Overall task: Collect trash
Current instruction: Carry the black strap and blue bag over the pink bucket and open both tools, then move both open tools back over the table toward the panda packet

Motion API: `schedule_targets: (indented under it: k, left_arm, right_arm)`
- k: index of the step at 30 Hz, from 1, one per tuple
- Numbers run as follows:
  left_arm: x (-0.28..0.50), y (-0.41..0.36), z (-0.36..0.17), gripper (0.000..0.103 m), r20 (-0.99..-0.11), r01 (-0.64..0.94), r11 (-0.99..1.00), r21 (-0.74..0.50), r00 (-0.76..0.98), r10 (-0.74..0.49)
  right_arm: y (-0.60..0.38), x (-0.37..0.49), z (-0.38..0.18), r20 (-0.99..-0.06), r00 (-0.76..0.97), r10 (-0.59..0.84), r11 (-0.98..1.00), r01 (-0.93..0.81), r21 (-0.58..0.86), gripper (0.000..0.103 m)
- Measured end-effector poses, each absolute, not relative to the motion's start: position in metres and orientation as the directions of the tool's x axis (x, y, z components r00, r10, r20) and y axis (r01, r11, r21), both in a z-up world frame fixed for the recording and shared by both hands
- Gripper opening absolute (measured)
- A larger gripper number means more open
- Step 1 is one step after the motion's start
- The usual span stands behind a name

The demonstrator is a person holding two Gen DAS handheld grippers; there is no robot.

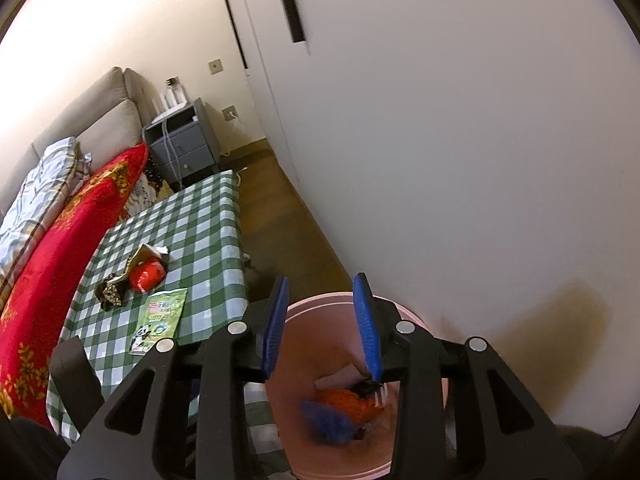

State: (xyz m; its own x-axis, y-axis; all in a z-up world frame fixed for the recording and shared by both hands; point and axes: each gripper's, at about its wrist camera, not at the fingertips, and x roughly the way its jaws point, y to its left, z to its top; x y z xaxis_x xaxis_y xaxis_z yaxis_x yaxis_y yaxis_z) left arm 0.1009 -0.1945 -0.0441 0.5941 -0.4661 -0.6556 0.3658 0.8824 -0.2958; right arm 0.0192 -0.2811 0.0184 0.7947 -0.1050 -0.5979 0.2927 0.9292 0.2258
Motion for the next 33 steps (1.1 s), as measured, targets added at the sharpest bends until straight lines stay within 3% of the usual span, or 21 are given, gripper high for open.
schedule_targets:
  k: [8,18,33]
  left_arm:
    - [0.104,-0.141,-0.030,0.034,-0.623,0.250,0.927,-0.278,0.688,-0.372]
    - [0.105,-0.082,-0.017,0.031,-0.579,0.090,0.955,-0.282,0.778,-0.245]
    - [0.107,0.023,-0.001,0.031,-0.555,-0.165,0.921,-0.354,0.829,-0.065]
  right_arm:
    - [-0.247,0.025,0.017,-0.580,0.813,-0.046,0.960,0.196,0.198,0.033]
    - [-0.203,0.037,0.007,-0.578,0.814,0.056,0.979,0.068,0.191,0.020]
    - [-0.121,0.078,-0.033,-0.639,0.745,0.192,0.981,-0.130,0.142,0.021]
